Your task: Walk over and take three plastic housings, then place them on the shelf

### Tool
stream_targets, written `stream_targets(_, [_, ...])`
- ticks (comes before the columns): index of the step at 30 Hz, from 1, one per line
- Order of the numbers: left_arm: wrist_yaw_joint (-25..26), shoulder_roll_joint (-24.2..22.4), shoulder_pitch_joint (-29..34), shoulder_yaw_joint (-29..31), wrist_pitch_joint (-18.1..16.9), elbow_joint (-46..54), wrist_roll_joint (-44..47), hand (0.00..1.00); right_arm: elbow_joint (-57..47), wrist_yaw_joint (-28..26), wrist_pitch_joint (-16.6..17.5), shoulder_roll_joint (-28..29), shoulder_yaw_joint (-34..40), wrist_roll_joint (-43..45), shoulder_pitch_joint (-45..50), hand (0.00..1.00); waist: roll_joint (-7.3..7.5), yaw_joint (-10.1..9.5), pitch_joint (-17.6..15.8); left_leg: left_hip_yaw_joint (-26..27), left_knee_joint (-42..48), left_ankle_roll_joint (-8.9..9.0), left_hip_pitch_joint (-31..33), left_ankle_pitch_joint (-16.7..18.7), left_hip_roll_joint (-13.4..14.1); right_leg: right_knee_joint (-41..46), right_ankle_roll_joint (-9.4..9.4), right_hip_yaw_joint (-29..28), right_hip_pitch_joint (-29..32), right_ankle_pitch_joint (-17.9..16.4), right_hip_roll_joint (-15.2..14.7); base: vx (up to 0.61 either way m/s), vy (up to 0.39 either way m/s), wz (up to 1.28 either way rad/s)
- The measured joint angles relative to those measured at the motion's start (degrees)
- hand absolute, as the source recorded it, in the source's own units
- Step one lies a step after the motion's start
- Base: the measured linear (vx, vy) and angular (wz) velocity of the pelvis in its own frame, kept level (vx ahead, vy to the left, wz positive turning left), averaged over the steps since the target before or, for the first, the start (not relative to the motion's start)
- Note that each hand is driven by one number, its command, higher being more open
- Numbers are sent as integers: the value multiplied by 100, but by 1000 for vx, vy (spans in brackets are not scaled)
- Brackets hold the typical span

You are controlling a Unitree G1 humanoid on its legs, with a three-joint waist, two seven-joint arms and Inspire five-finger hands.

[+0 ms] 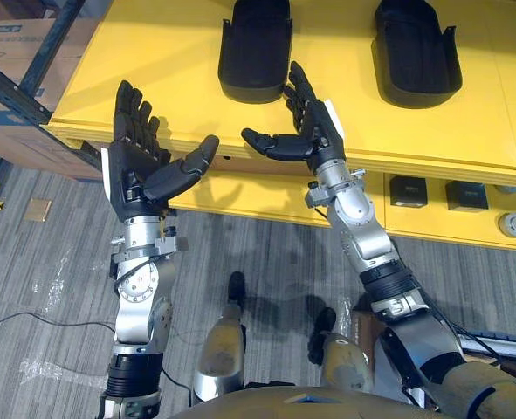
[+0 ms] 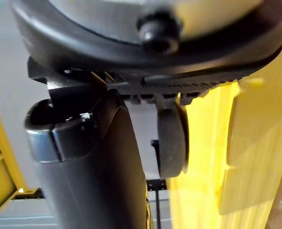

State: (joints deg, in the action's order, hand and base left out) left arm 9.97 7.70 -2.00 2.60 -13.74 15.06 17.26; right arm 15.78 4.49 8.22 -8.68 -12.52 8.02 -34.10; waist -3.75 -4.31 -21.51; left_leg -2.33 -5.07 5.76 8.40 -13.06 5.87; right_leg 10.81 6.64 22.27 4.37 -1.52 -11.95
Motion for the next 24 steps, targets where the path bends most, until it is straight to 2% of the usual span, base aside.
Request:
stream_targets(3, [88,0,2,1,4,0,-105,100,-741,298,0,4,36,-406,438,100,6,-8,1,70,3,-10,-67,25,-1,-40,38,-49,-62,27,-1,7,-8,-8])
stream_targets(6, [178,-3,17,2,-5,3,-127,100,-1984,473,127,11,125,-612,1217,100,50,19,26,245,-1,-6,-313,113,-1,-148,71,-196,-239,56,4,41,-32,-26])
stream_targets(8, [155,-47,87,-8,-26,36,-114,100,-2781,535,362,70,349,-718,1832,100,150,177,151,390,-3,-16,-433,206,0,-268,95,-307,-327,91,13,43,-25,-30])
stream_targets(9, [135,-77,135,-31,-26,63,-112,100,-2951,575,409,91,422,-721,2024,100,194,195,206,443,-3,-14,-468,231,2,-319,101,-357,-351,111,19,58,-15,-38])
stream_targets(11, [-47,-162,538,-227,-68,332,-82,100,-3454,726,516,239,805,-701,2868,100,378,327,500,654,-4,-27,-585,350,-5,-475,133,-531,-414,150,25,98,-12,-41])
stream_targets(13, [-228,-229,695,-392,-122,453,45,100,-3599,816,544,313,1090,-533,3338,100,452,382,571,794,-4,-15,-744,404,-11,-546,149,-668,-512,166,24,100,-7,-38])
stream_targets(14, [-397,-308,843,-505,-158,587,69,100,-3649,900,545,409,1296,-426,3730,100,463,481,683,894,-5,-15,-805,464,-12,-611,158,-743,-544,180,25,70,-8,-37])
stream_targets(16, [-472,-334,961,-636,-236,693,64,100,-3657,905,542,515,1517,-244,4086,100,446,582,743,1062,-5,-16,-907,521,-5,-629,164,-897,-537,186,34,55,-1,-47])
stream_targets(19, [-563,-341,1036,-845,-263,795,287,100,-3675,792,542,687,1800,47,4873,100,323,709,882,1477,-5,19,-1106,660,54,-784,153,-1286,-537,284,111,49,0,-72])
stream_targets(20, [-561,-353,1070,-868,-275,797,364,100,-3683,697,544,770,1889,326,5223,100,276,852,970,1620,-5,50,-1169,710,92,-855,155,-1408,-535,315,155,30,-10,-46])
stream_targets(24, [-476,-395,1100,-1072,-276,795,397,100,-3699,541,575,914,2177,689,5710,100,230,1107,1042,1985,-5,119,-1369,828,185,-915,147,-1737,-534,333,270,30,-19,-55])
